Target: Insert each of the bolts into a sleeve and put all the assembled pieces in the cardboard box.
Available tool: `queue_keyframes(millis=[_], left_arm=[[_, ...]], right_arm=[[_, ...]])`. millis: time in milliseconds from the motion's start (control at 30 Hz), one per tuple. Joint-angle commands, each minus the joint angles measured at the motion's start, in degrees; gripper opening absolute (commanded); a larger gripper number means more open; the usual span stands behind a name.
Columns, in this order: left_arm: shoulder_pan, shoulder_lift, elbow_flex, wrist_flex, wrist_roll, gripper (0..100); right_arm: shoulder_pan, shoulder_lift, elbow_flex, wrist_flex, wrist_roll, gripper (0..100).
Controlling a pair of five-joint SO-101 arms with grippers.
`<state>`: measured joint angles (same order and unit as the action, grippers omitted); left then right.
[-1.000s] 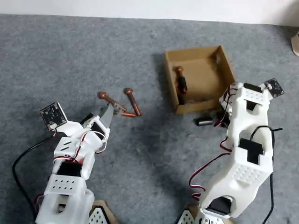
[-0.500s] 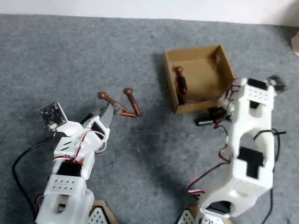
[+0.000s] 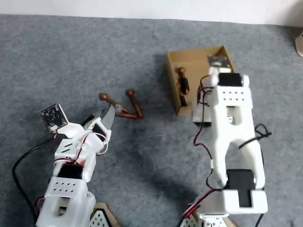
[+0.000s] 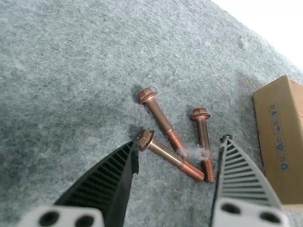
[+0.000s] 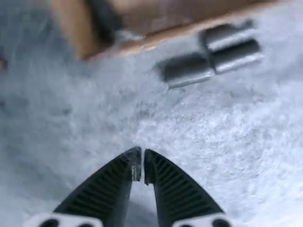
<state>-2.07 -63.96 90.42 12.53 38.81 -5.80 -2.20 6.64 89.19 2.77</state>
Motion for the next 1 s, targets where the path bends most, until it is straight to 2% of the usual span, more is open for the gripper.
queue_keyframes(millis=[0,67,167,233,600,633,767,867,967], left_arm=[[1.0,-0.8,-0.4,-0.4,-0.4,26],[1.0,-0.8,-0.4,-0.4,-0.4,26],[1.1,-0.8,-0.4,-0.4,-0.4,26],[1.1,-0.8,-0.4,-0.4,-0.4,26],[1.1,-0.8,-0.5,-0.4,-0.4,26],[1.1,-0.8,-0.5,-0.4,-0.4,26],[1.1,-0.8,-0.3,-0.4,-2.7,26],[1.2,-0.8,-0.3,-0.4,-3.5,26],[1.2,-0.8,-0.3,-0.4,-3.6,26]], right_arm=[[0.5,3.0,-1.1,-0.1,3.6,0.4],[1.1,6.8,-1.1,-3.8,6.8,0.6],[2.8,11.3,-1.4,-7.1,27.8,0.6],[3.5,12.4,-1.6,-5.0,41.7,0.6],[7.3,12.4,-11.6,6.2,82.9,1.5],[7.6,12.5,-12.6,6.5,85.1,4.0],[8.1,13.0,-15.7,6.0,86.1,17.7],[7.7,13.1,-16.0,5.9,90.4,15.9],[7.2,13.9,-15.7,6.0,91.6,15.2]])
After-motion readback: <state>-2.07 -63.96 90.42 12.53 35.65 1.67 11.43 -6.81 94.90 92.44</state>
